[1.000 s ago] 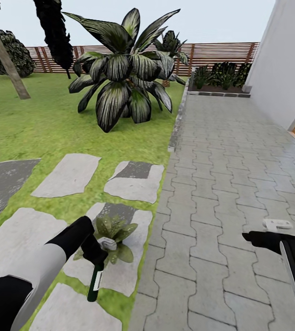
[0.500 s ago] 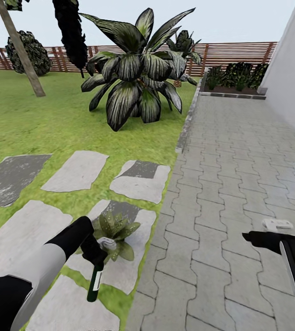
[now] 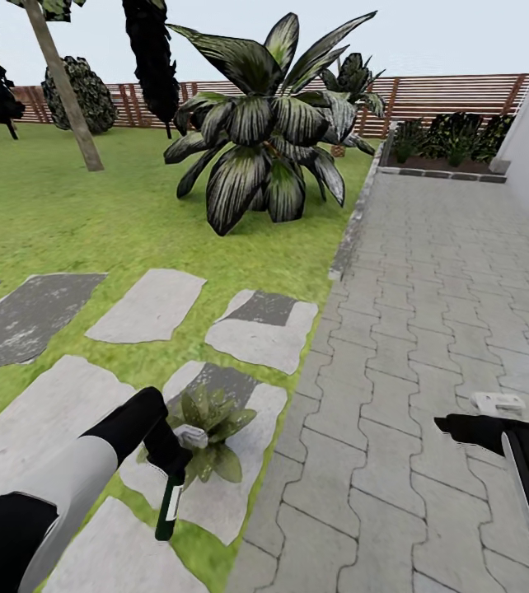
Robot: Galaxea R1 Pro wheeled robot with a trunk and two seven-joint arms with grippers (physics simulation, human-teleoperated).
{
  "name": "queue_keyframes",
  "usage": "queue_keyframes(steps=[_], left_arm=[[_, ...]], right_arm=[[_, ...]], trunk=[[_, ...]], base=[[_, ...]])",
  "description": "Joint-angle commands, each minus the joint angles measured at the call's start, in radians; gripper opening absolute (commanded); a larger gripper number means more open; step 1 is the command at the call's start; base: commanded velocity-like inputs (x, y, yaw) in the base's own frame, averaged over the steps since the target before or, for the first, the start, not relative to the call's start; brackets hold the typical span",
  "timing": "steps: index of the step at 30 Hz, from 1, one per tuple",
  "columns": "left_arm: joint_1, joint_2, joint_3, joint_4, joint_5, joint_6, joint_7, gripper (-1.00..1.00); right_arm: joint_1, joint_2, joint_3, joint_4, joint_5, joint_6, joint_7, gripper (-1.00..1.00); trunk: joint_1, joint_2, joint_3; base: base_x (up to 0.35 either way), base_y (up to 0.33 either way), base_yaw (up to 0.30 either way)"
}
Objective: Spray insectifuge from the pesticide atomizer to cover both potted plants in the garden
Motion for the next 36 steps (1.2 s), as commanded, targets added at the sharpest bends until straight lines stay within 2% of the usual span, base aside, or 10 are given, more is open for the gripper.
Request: queue_keyframes(steps=[1,11,24,29,36], left_arm=[[0.000,0.000,-0.003,-0.002,-0.009,0.007,-0.010,-1.00],[0.002,-0.003,-0.007,-0.002,-0.009,0.007,-0.010,-1.00],[0.003,-0.001,-0.005,-0.002,-0.008,0.005,-0.010,-1.00],[0.003,-0.001,-0.004,-0.002,-0.008,0.004,-0.008,-1.00],[0.003,-0.001,-0.006,-0.002,-0.008,0.004,0.005,-1.00]], right_arm=[[-0.001,0.000,0.000,-0.001,0.011,0.003,0.010,1.00],[-0.001,0.000,0.000,-0.001,0.010,0.003,0.010,1.00],[-0.001,0.000,0.000,-0.001,0.010,0.003,0.010,1.00],[-0.001,0.000,0.000,-0.001,0.010,0.003,0.010,1.00],[-0.001,0.000,-0.002,-0.001,0.009,0.003,0.010,1.00]], trunk=[[0.000,0.000,-0.001],[0.000,0.000,-0.001],[0.000,0.000,-0.001],[0.000,0.000,-0.001],[0.000,0.000,-0.001]], base=[[0.239,-0.278,0.005],[0.020,-0.281,0.048],[-0.013,-0.025,0.232],[0.044,-0.052,0.071],[0.120,-0.281,0.013]])
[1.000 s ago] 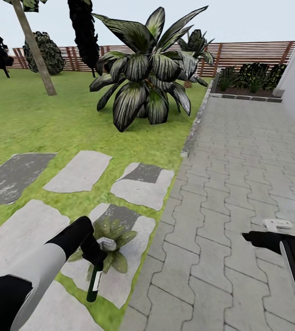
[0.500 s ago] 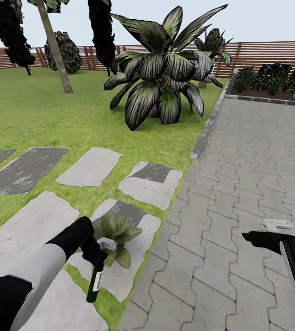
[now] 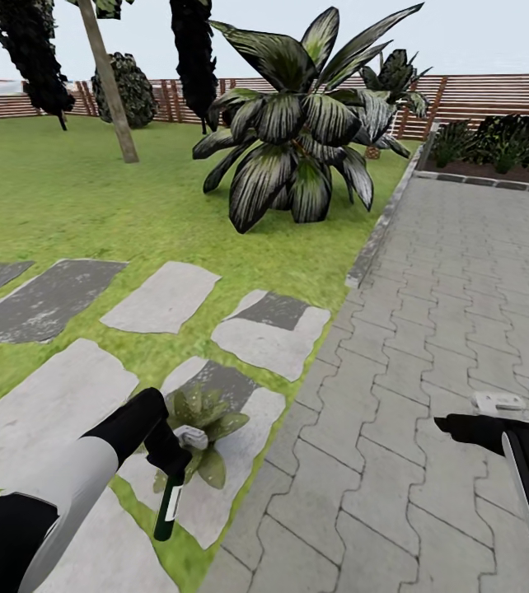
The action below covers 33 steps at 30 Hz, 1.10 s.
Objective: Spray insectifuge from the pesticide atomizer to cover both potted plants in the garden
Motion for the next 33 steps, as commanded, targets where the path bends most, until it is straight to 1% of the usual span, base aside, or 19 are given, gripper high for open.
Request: queue_keyframes(steps=[1,5,8,15,24,31,33], left_arm=[[0.000,0.000,-0.003,-0.002,-0.009,0.006,-0.010,-1.00],[0.000,0.000,-0.003,-0.002,-0.008,0.007,-0.009,-1.00],[0.000,0.000,-0.003,-0.002,-0.009,0.007,-0.009,-1.00],[0.000,0.000,-0.003,-0.002,-0.009,0.007,-0.009,-1.00],[0.048,0.011,-0.002,-0.002,-0.010,0.005,-0.006,-1.00],[0.056,0.014,-0.002,-0.002,-0.010,0.004,-0.003,-1.00],[0.056,0.011,-0.001,-0.003,-0.010,0.004,0.010,-1.00]], right_arm=[[-0.001,0.000,-0.001,0.000,0.011,0.003,0.010,1.00],[-0.001,0.000,-0.001,0.000,0.010,0.003,0.010,1.00],[-0.001,0.000,-0.001,0.000,0.010,0.003,0.010,1.00],[-0.001,0.000,-0.001,0.000,0.010,0.003,0.010,1.00],[-0.001,0.001,0.001,0.000,0.011,0.003,0.010,1.00],[-0.001,0.001,0.001,0.000,0.011,0.003,0.010,1.00],[-0.001,0.001,0.001,0.000,0.011,0.003,0.010,1.00]], trunk=[[0.000,0.000,-0.001],[0.000,0.000,-0.001],[0.000,0.000,-0.001],[0.000,0.000,-0.001],[0.000,0.000,-0.001],[0.000,0.000,-0.001],[0.000,0.000,-0.001]], base=[[0.050,-0.323,0.052],[0.021,-0.304,0.152],[0.005,-0.125,0.158],[0.001,-0.026,0.034],[0.000,-0.002,0.002],[0.000,-0.009,0.000],[0.000,-0.175,0.000]])
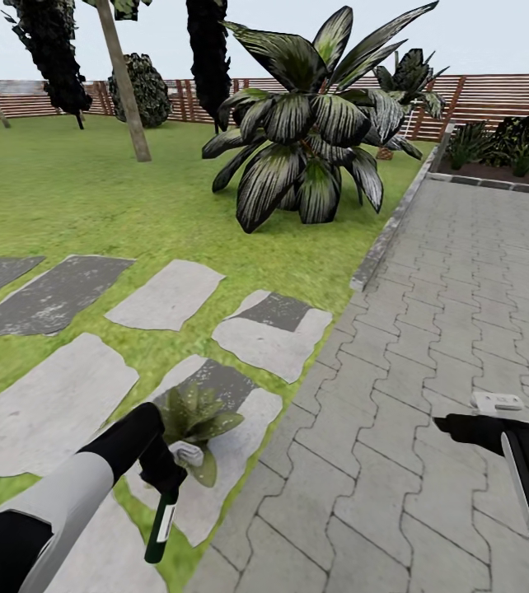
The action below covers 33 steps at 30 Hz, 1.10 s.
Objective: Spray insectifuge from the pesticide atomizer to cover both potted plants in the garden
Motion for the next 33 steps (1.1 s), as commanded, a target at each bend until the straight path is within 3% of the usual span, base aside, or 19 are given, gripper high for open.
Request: queue_keyframes(steps=[1,16,24,28,33], left_arm=[[0.000,-0.001,-0.002,-0.002,-0.008,0.006,-0.003,-1.00],[0.000,-0.015,0.002,-0.026,-0.004,0.004,0.009,-1.00],[-0.001,-0.082,0.003,-0.078,-0.002,0.004,0.008,-1.00],[-0.001,-0.115,0.003,-0.182,0.000,0.004,0.007,-1.00],[-0.001,-0.177,0.003,-0.329,0.001,0.004,0.006,-1.00]], right_arm=[[-0.001,0.000,-0.001,-0.001,0.011,0.003,0.010,1.00],[-0.001,0.000,0.001,-0.001,0.012,0.000,0.009,1.00],[-0.001,0.000,0.001,-0.001,0.010,-0.001,0.010,1.00],[-0.001,0.001,0.001,-0.001,0.008,-0.001,0.011,1.00],[-0.002,0.001,-0.002,-0.002,0.005,0.000,0.013,1.00]], trunk=[[0.000,0.000,-0.001],[0.000,0.000,-0.001],[0.000,0.000,-0.001],[0.000,0.000,-0.001],[0.000,0.000,-0.001]], base=[[0.000,-0.253,0.000],[-0.061,-0.319,0.000],[-0.097,-0.322,0.000],[-0.043,-0.168,0.000],[-0.010,-0.038,0.000]])
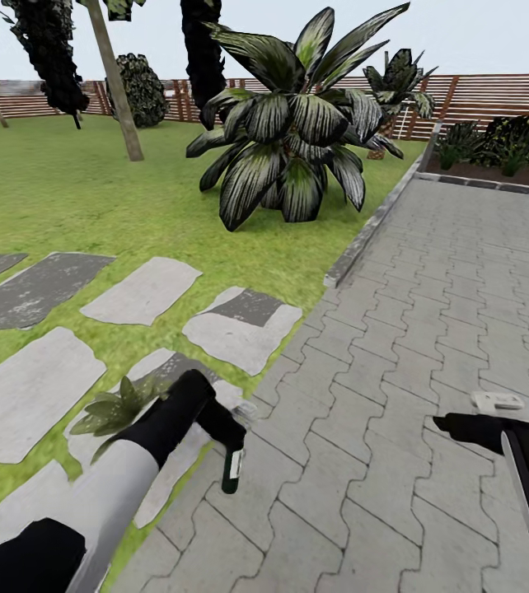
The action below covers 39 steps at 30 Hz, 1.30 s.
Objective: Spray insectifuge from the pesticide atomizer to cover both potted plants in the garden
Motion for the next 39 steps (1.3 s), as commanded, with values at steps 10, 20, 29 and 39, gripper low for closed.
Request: queue_keyframes(steps=[10,20,29,39], left_arm=[[0.156,-0.019,0.028,-0.389,0.046,-0.045,-0.012,-1.00],[0.201,-0.022,0.212,-0.453,0.052,-0.083,-0.012,-1.00],[0.203,-0.024,0.220,-0.455,0.052,-0.100,-0.016,-1.00],[0.252,-0.015,0.218,-0.523,0.053,-0.158,-0.036,-1.00]], right_arm=[[-0.003,0.005,-0.106,-0.014,0.002,0.004,0.019,1.00],[-0.002,0.008,-0.107,-0.021,0.002,0.004,0.018,1.00],[-0.002,0.013,-0.099,-0.019,0.002,0.004,0.019,1.00],[-0.001,0.006,-0.043,-0.025,0.005,-0.009,0.023,1.00]], trunk=[[0.000,0.000,-0.001],[0.000,0.000,0.001],[0.000,0.000,0.012],[0.000,0.000,0.018]], base=[[-0.001,-0.003,0.000],[0.000,0.000,0.000],[0.000,0.000,0.000],[0.000,0.000,0.000]])
